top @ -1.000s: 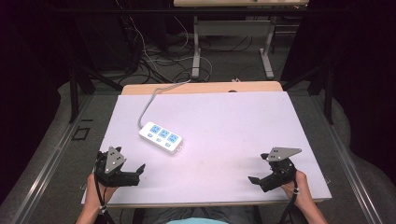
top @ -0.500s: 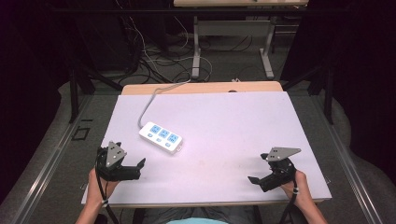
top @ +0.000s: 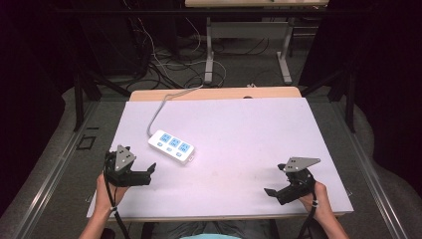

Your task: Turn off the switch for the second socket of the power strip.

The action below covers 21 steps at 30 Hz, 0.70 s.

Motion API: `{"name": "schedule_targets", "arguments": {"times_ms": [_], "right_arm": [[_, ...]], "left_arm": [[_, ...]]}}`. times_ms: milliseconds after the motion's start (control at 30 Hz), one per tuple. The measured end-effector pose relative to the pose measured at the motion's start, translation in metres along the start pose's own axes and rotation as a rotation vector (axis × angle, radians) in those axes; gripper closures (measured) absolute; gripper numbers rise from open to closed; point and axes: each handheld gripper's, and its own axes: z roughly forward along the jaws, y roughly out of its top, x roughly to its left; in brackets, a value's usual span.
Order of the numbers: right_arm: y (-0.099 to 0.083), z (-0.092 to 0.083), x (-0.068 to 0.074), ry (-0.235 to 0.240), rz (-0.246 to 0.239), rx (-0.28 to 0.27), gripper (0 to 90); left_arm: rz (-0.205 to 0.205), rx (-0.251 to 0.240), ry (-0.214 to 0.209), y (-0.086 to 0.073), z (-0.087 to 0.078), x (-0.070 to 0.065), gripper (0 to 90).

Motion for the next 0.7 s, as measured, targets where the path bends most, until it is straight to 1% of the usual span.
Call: {"name": "schedule_targets", "arguments": {"times_ms": [33, 67, 100, 133, 167, 200, 233, 267, 333, 400, 433, 500, 567, 700], "right_arm": [[0.000, 0.000, 0.000, -0.002, 0.000, 0.001, 0.2], [0.000, 0.000, 0.000, -0.005, 0.005, -0.003, 0.2], [0.000, -0.001, 0.000, -0.005, 0.004, -0.010, 0.2], [0.000, 0.000, 0.000, -0.003, 0.004, -0.013, 0.2], [0.001, 0.000, -0.001, 0.004, -0.015, 0.015, 0.2], [0.000, 0.000, -0.001, -0.004, -0.001, 0.015, 0.2], [0.000, 0.000, 0.000, -0.010, 0.007, 0.004, 0.2], [0.000, 0.000, -0.001, -0.009, -0.003, -0.002, 0.2], [0.000, 0.000, -0.001, -0.002, 0.002, 0.004, 0.2], [0.000, 0.001, 0.000, -0.010, 0.007, 0.005, 0.2], [0.000, 0.001, 0.000, -0.007, 0.003, 0.003, 0.2], [0.000, 0.000, -0.001, 0.003, 0.004, 0.009, 0.2], [0.000, 0.000, 0.000, 0.000, 0.002, 0.004, 0.2], [0.000, 0.000, -0.001, 0.000, -0.003, 0.007, 0.2]], "left_arm": [[-0.008, -0.004, -0.002, 0.000, 0.001, 0.000, 0.0], [-0.003, 0.000, -0.001, 0.001, 0.000, 0.000, 0.0], [-0.006, -0.005, 0.000, 0.001, 0.001, 0.000, 0.0], [0.006, -0.006, 0.006, 0.002, 0.001, 0.001, 0.0], [-0.008, -0.004, 0.000, 0.003, 0.002, 0.001, 0.1], [-0.010, -0.010, 0.002, 0.003, 0.003, 0.002, 0.1], [-0.004, -0.004, -0.001, 0.004, 0.003, 0.002, 0.1], [-0.003, -0.008, 0.001, 0.004, 0.005, 0.002, 0.1], [-0.005, -0.006, 0.000, 0.006, 0.007, 0.002, 0.1], [-0.005, -0.001, -0.005, 0.007, 0.009, 0.003, 0.1], [0.003, 0.001, 0.003, 0.008, 0.009, 0.004, 0.1], [-0.006, -0.005, -0.002, 0.010, 0.012, 0.004, 0.1], [0.001, -0.004, 0.001, 0.011, 0.014, 0.004, 0.1], [0.002, 0.001, -0.004, 0.013, 0.016, 0.005, 0.3]]}}
